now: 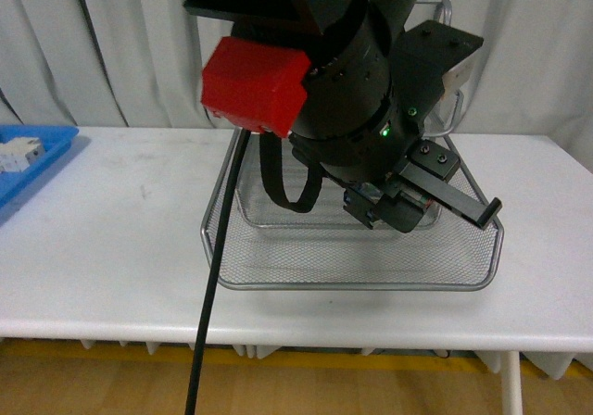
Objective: Place button on rack with both arms
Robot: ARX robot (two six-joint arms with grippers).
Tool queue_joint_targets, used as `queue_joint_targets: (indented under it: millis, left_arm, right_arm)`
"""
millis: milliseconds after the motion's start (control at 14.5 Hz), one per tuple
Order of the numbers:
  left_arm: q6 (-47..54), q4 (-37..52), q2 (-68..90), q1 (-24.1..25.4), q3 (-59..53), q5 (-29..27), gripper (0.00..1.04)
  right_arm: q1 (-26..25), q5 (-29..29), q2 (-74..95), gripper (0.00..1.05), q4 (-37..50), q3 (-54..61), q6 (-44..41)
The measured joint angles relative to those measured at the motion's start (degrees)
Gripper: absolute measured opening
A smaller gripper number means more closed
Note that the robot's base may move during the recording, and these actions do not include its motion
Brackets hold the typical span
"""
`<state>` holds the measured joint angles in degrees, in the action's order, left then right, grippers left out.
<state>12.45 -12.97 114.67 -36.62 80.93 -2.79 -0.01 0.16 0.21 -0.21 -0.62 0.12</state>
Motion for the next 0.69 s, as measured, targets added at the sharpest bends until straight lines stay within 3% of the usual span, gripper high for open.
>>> queue_joint_targets:
  millis: [413,550,688]
  left_arm:
    - [-1.9,-8.2,12.96,1.95,16.68,-1.01,0.37]
    - [-3.74,-9.16,13.86,2.36,18.05,-0.11,0.53]
    - [-5.57,-8.59,13.81,3.1,18.34,0.39,0.76]
  right_arm:
    - [0.0,0.0,0.0,0.98,0.0,0.0,0.0]
    - [0.0,0.0,0.0,0.98,0.0,0.0,0.02]
    - [0.0,0.0,0.0,0.98,0.02,0.0,0.02]
